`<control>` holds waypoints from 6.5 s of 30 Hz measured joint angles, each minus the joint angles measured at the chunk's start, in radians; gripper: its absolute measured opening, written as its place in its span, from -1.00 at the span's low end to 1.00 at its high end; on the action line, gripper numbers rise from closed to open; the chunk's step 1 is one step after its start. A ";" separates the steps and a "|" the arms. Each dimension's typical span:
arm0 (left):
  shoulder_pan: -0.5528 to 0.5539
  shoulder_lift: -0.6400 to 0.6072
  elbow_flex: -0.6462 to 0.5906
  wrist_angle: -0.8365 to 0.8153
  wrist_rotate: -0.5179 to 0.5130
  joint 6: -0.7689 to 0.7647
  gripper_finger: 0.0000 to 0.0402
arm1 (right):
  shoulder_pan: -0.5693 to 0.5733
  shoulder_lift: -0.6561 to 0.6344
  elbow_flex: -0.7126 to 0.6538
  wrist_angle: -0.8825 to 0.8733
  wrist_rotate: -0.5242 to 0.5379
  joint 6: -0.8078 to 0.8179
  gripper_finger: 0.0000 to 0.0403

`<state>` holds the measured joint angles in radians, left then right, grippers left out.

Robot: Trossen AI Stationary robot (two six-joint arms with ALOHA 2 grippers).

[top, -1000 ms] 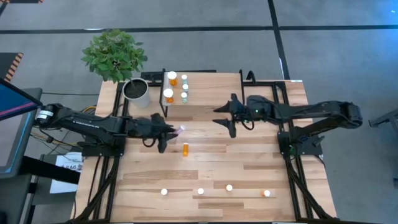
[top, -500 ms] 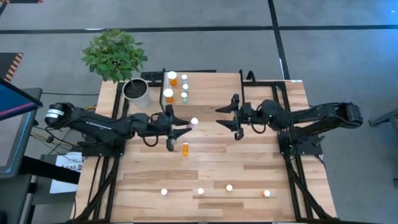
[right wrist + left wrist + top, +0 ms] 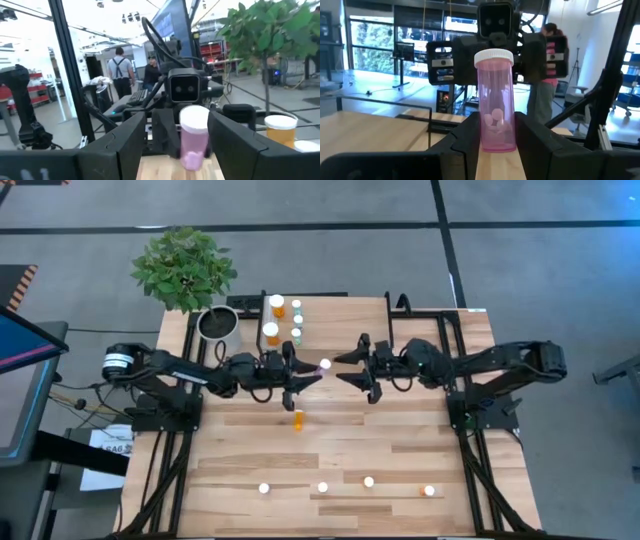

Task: Pick and place medicine bottles onto shelf by color
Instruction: Put the top left pink pill bottle on the shelf, then put the right pink pill bottle on the shelf aligned with the other pink pill bottle

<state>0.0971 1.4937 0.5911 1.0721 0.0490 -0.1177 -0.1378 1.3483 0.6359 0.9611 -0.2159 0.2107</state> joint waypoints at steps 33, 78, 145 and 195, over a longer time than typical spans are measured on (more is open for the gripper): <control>0.003 -0.009 0.002 -0.027 0.026 0.017 -0.50 | -0.047 0.143 0.160 -0.096 -0.088 0.047 -0.09; 0.100 -0.507 -0.003 -0.545 -0.114 0.278 0.14 | -0.419 0.288 0.300 -0.191 -0.036 -0.069 -0.25; 0.057 -0.505 -0.003 -0.658 -0.116 0.154 0.14 | -0.360 0.095 0.430 -0.894 -0.014 -0.164 0.19; -0.697 -0.506 0.036 -0.437 -0.520 0.284 0.14 | 0.564 0.310 0.211 -0.516 0.315 0.106 0.19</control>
<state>-0.6000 0.9872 0.6270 0.6348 -0.4709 0.1668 0.4263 1.6588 0.8471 0.4452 0.0990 0.3169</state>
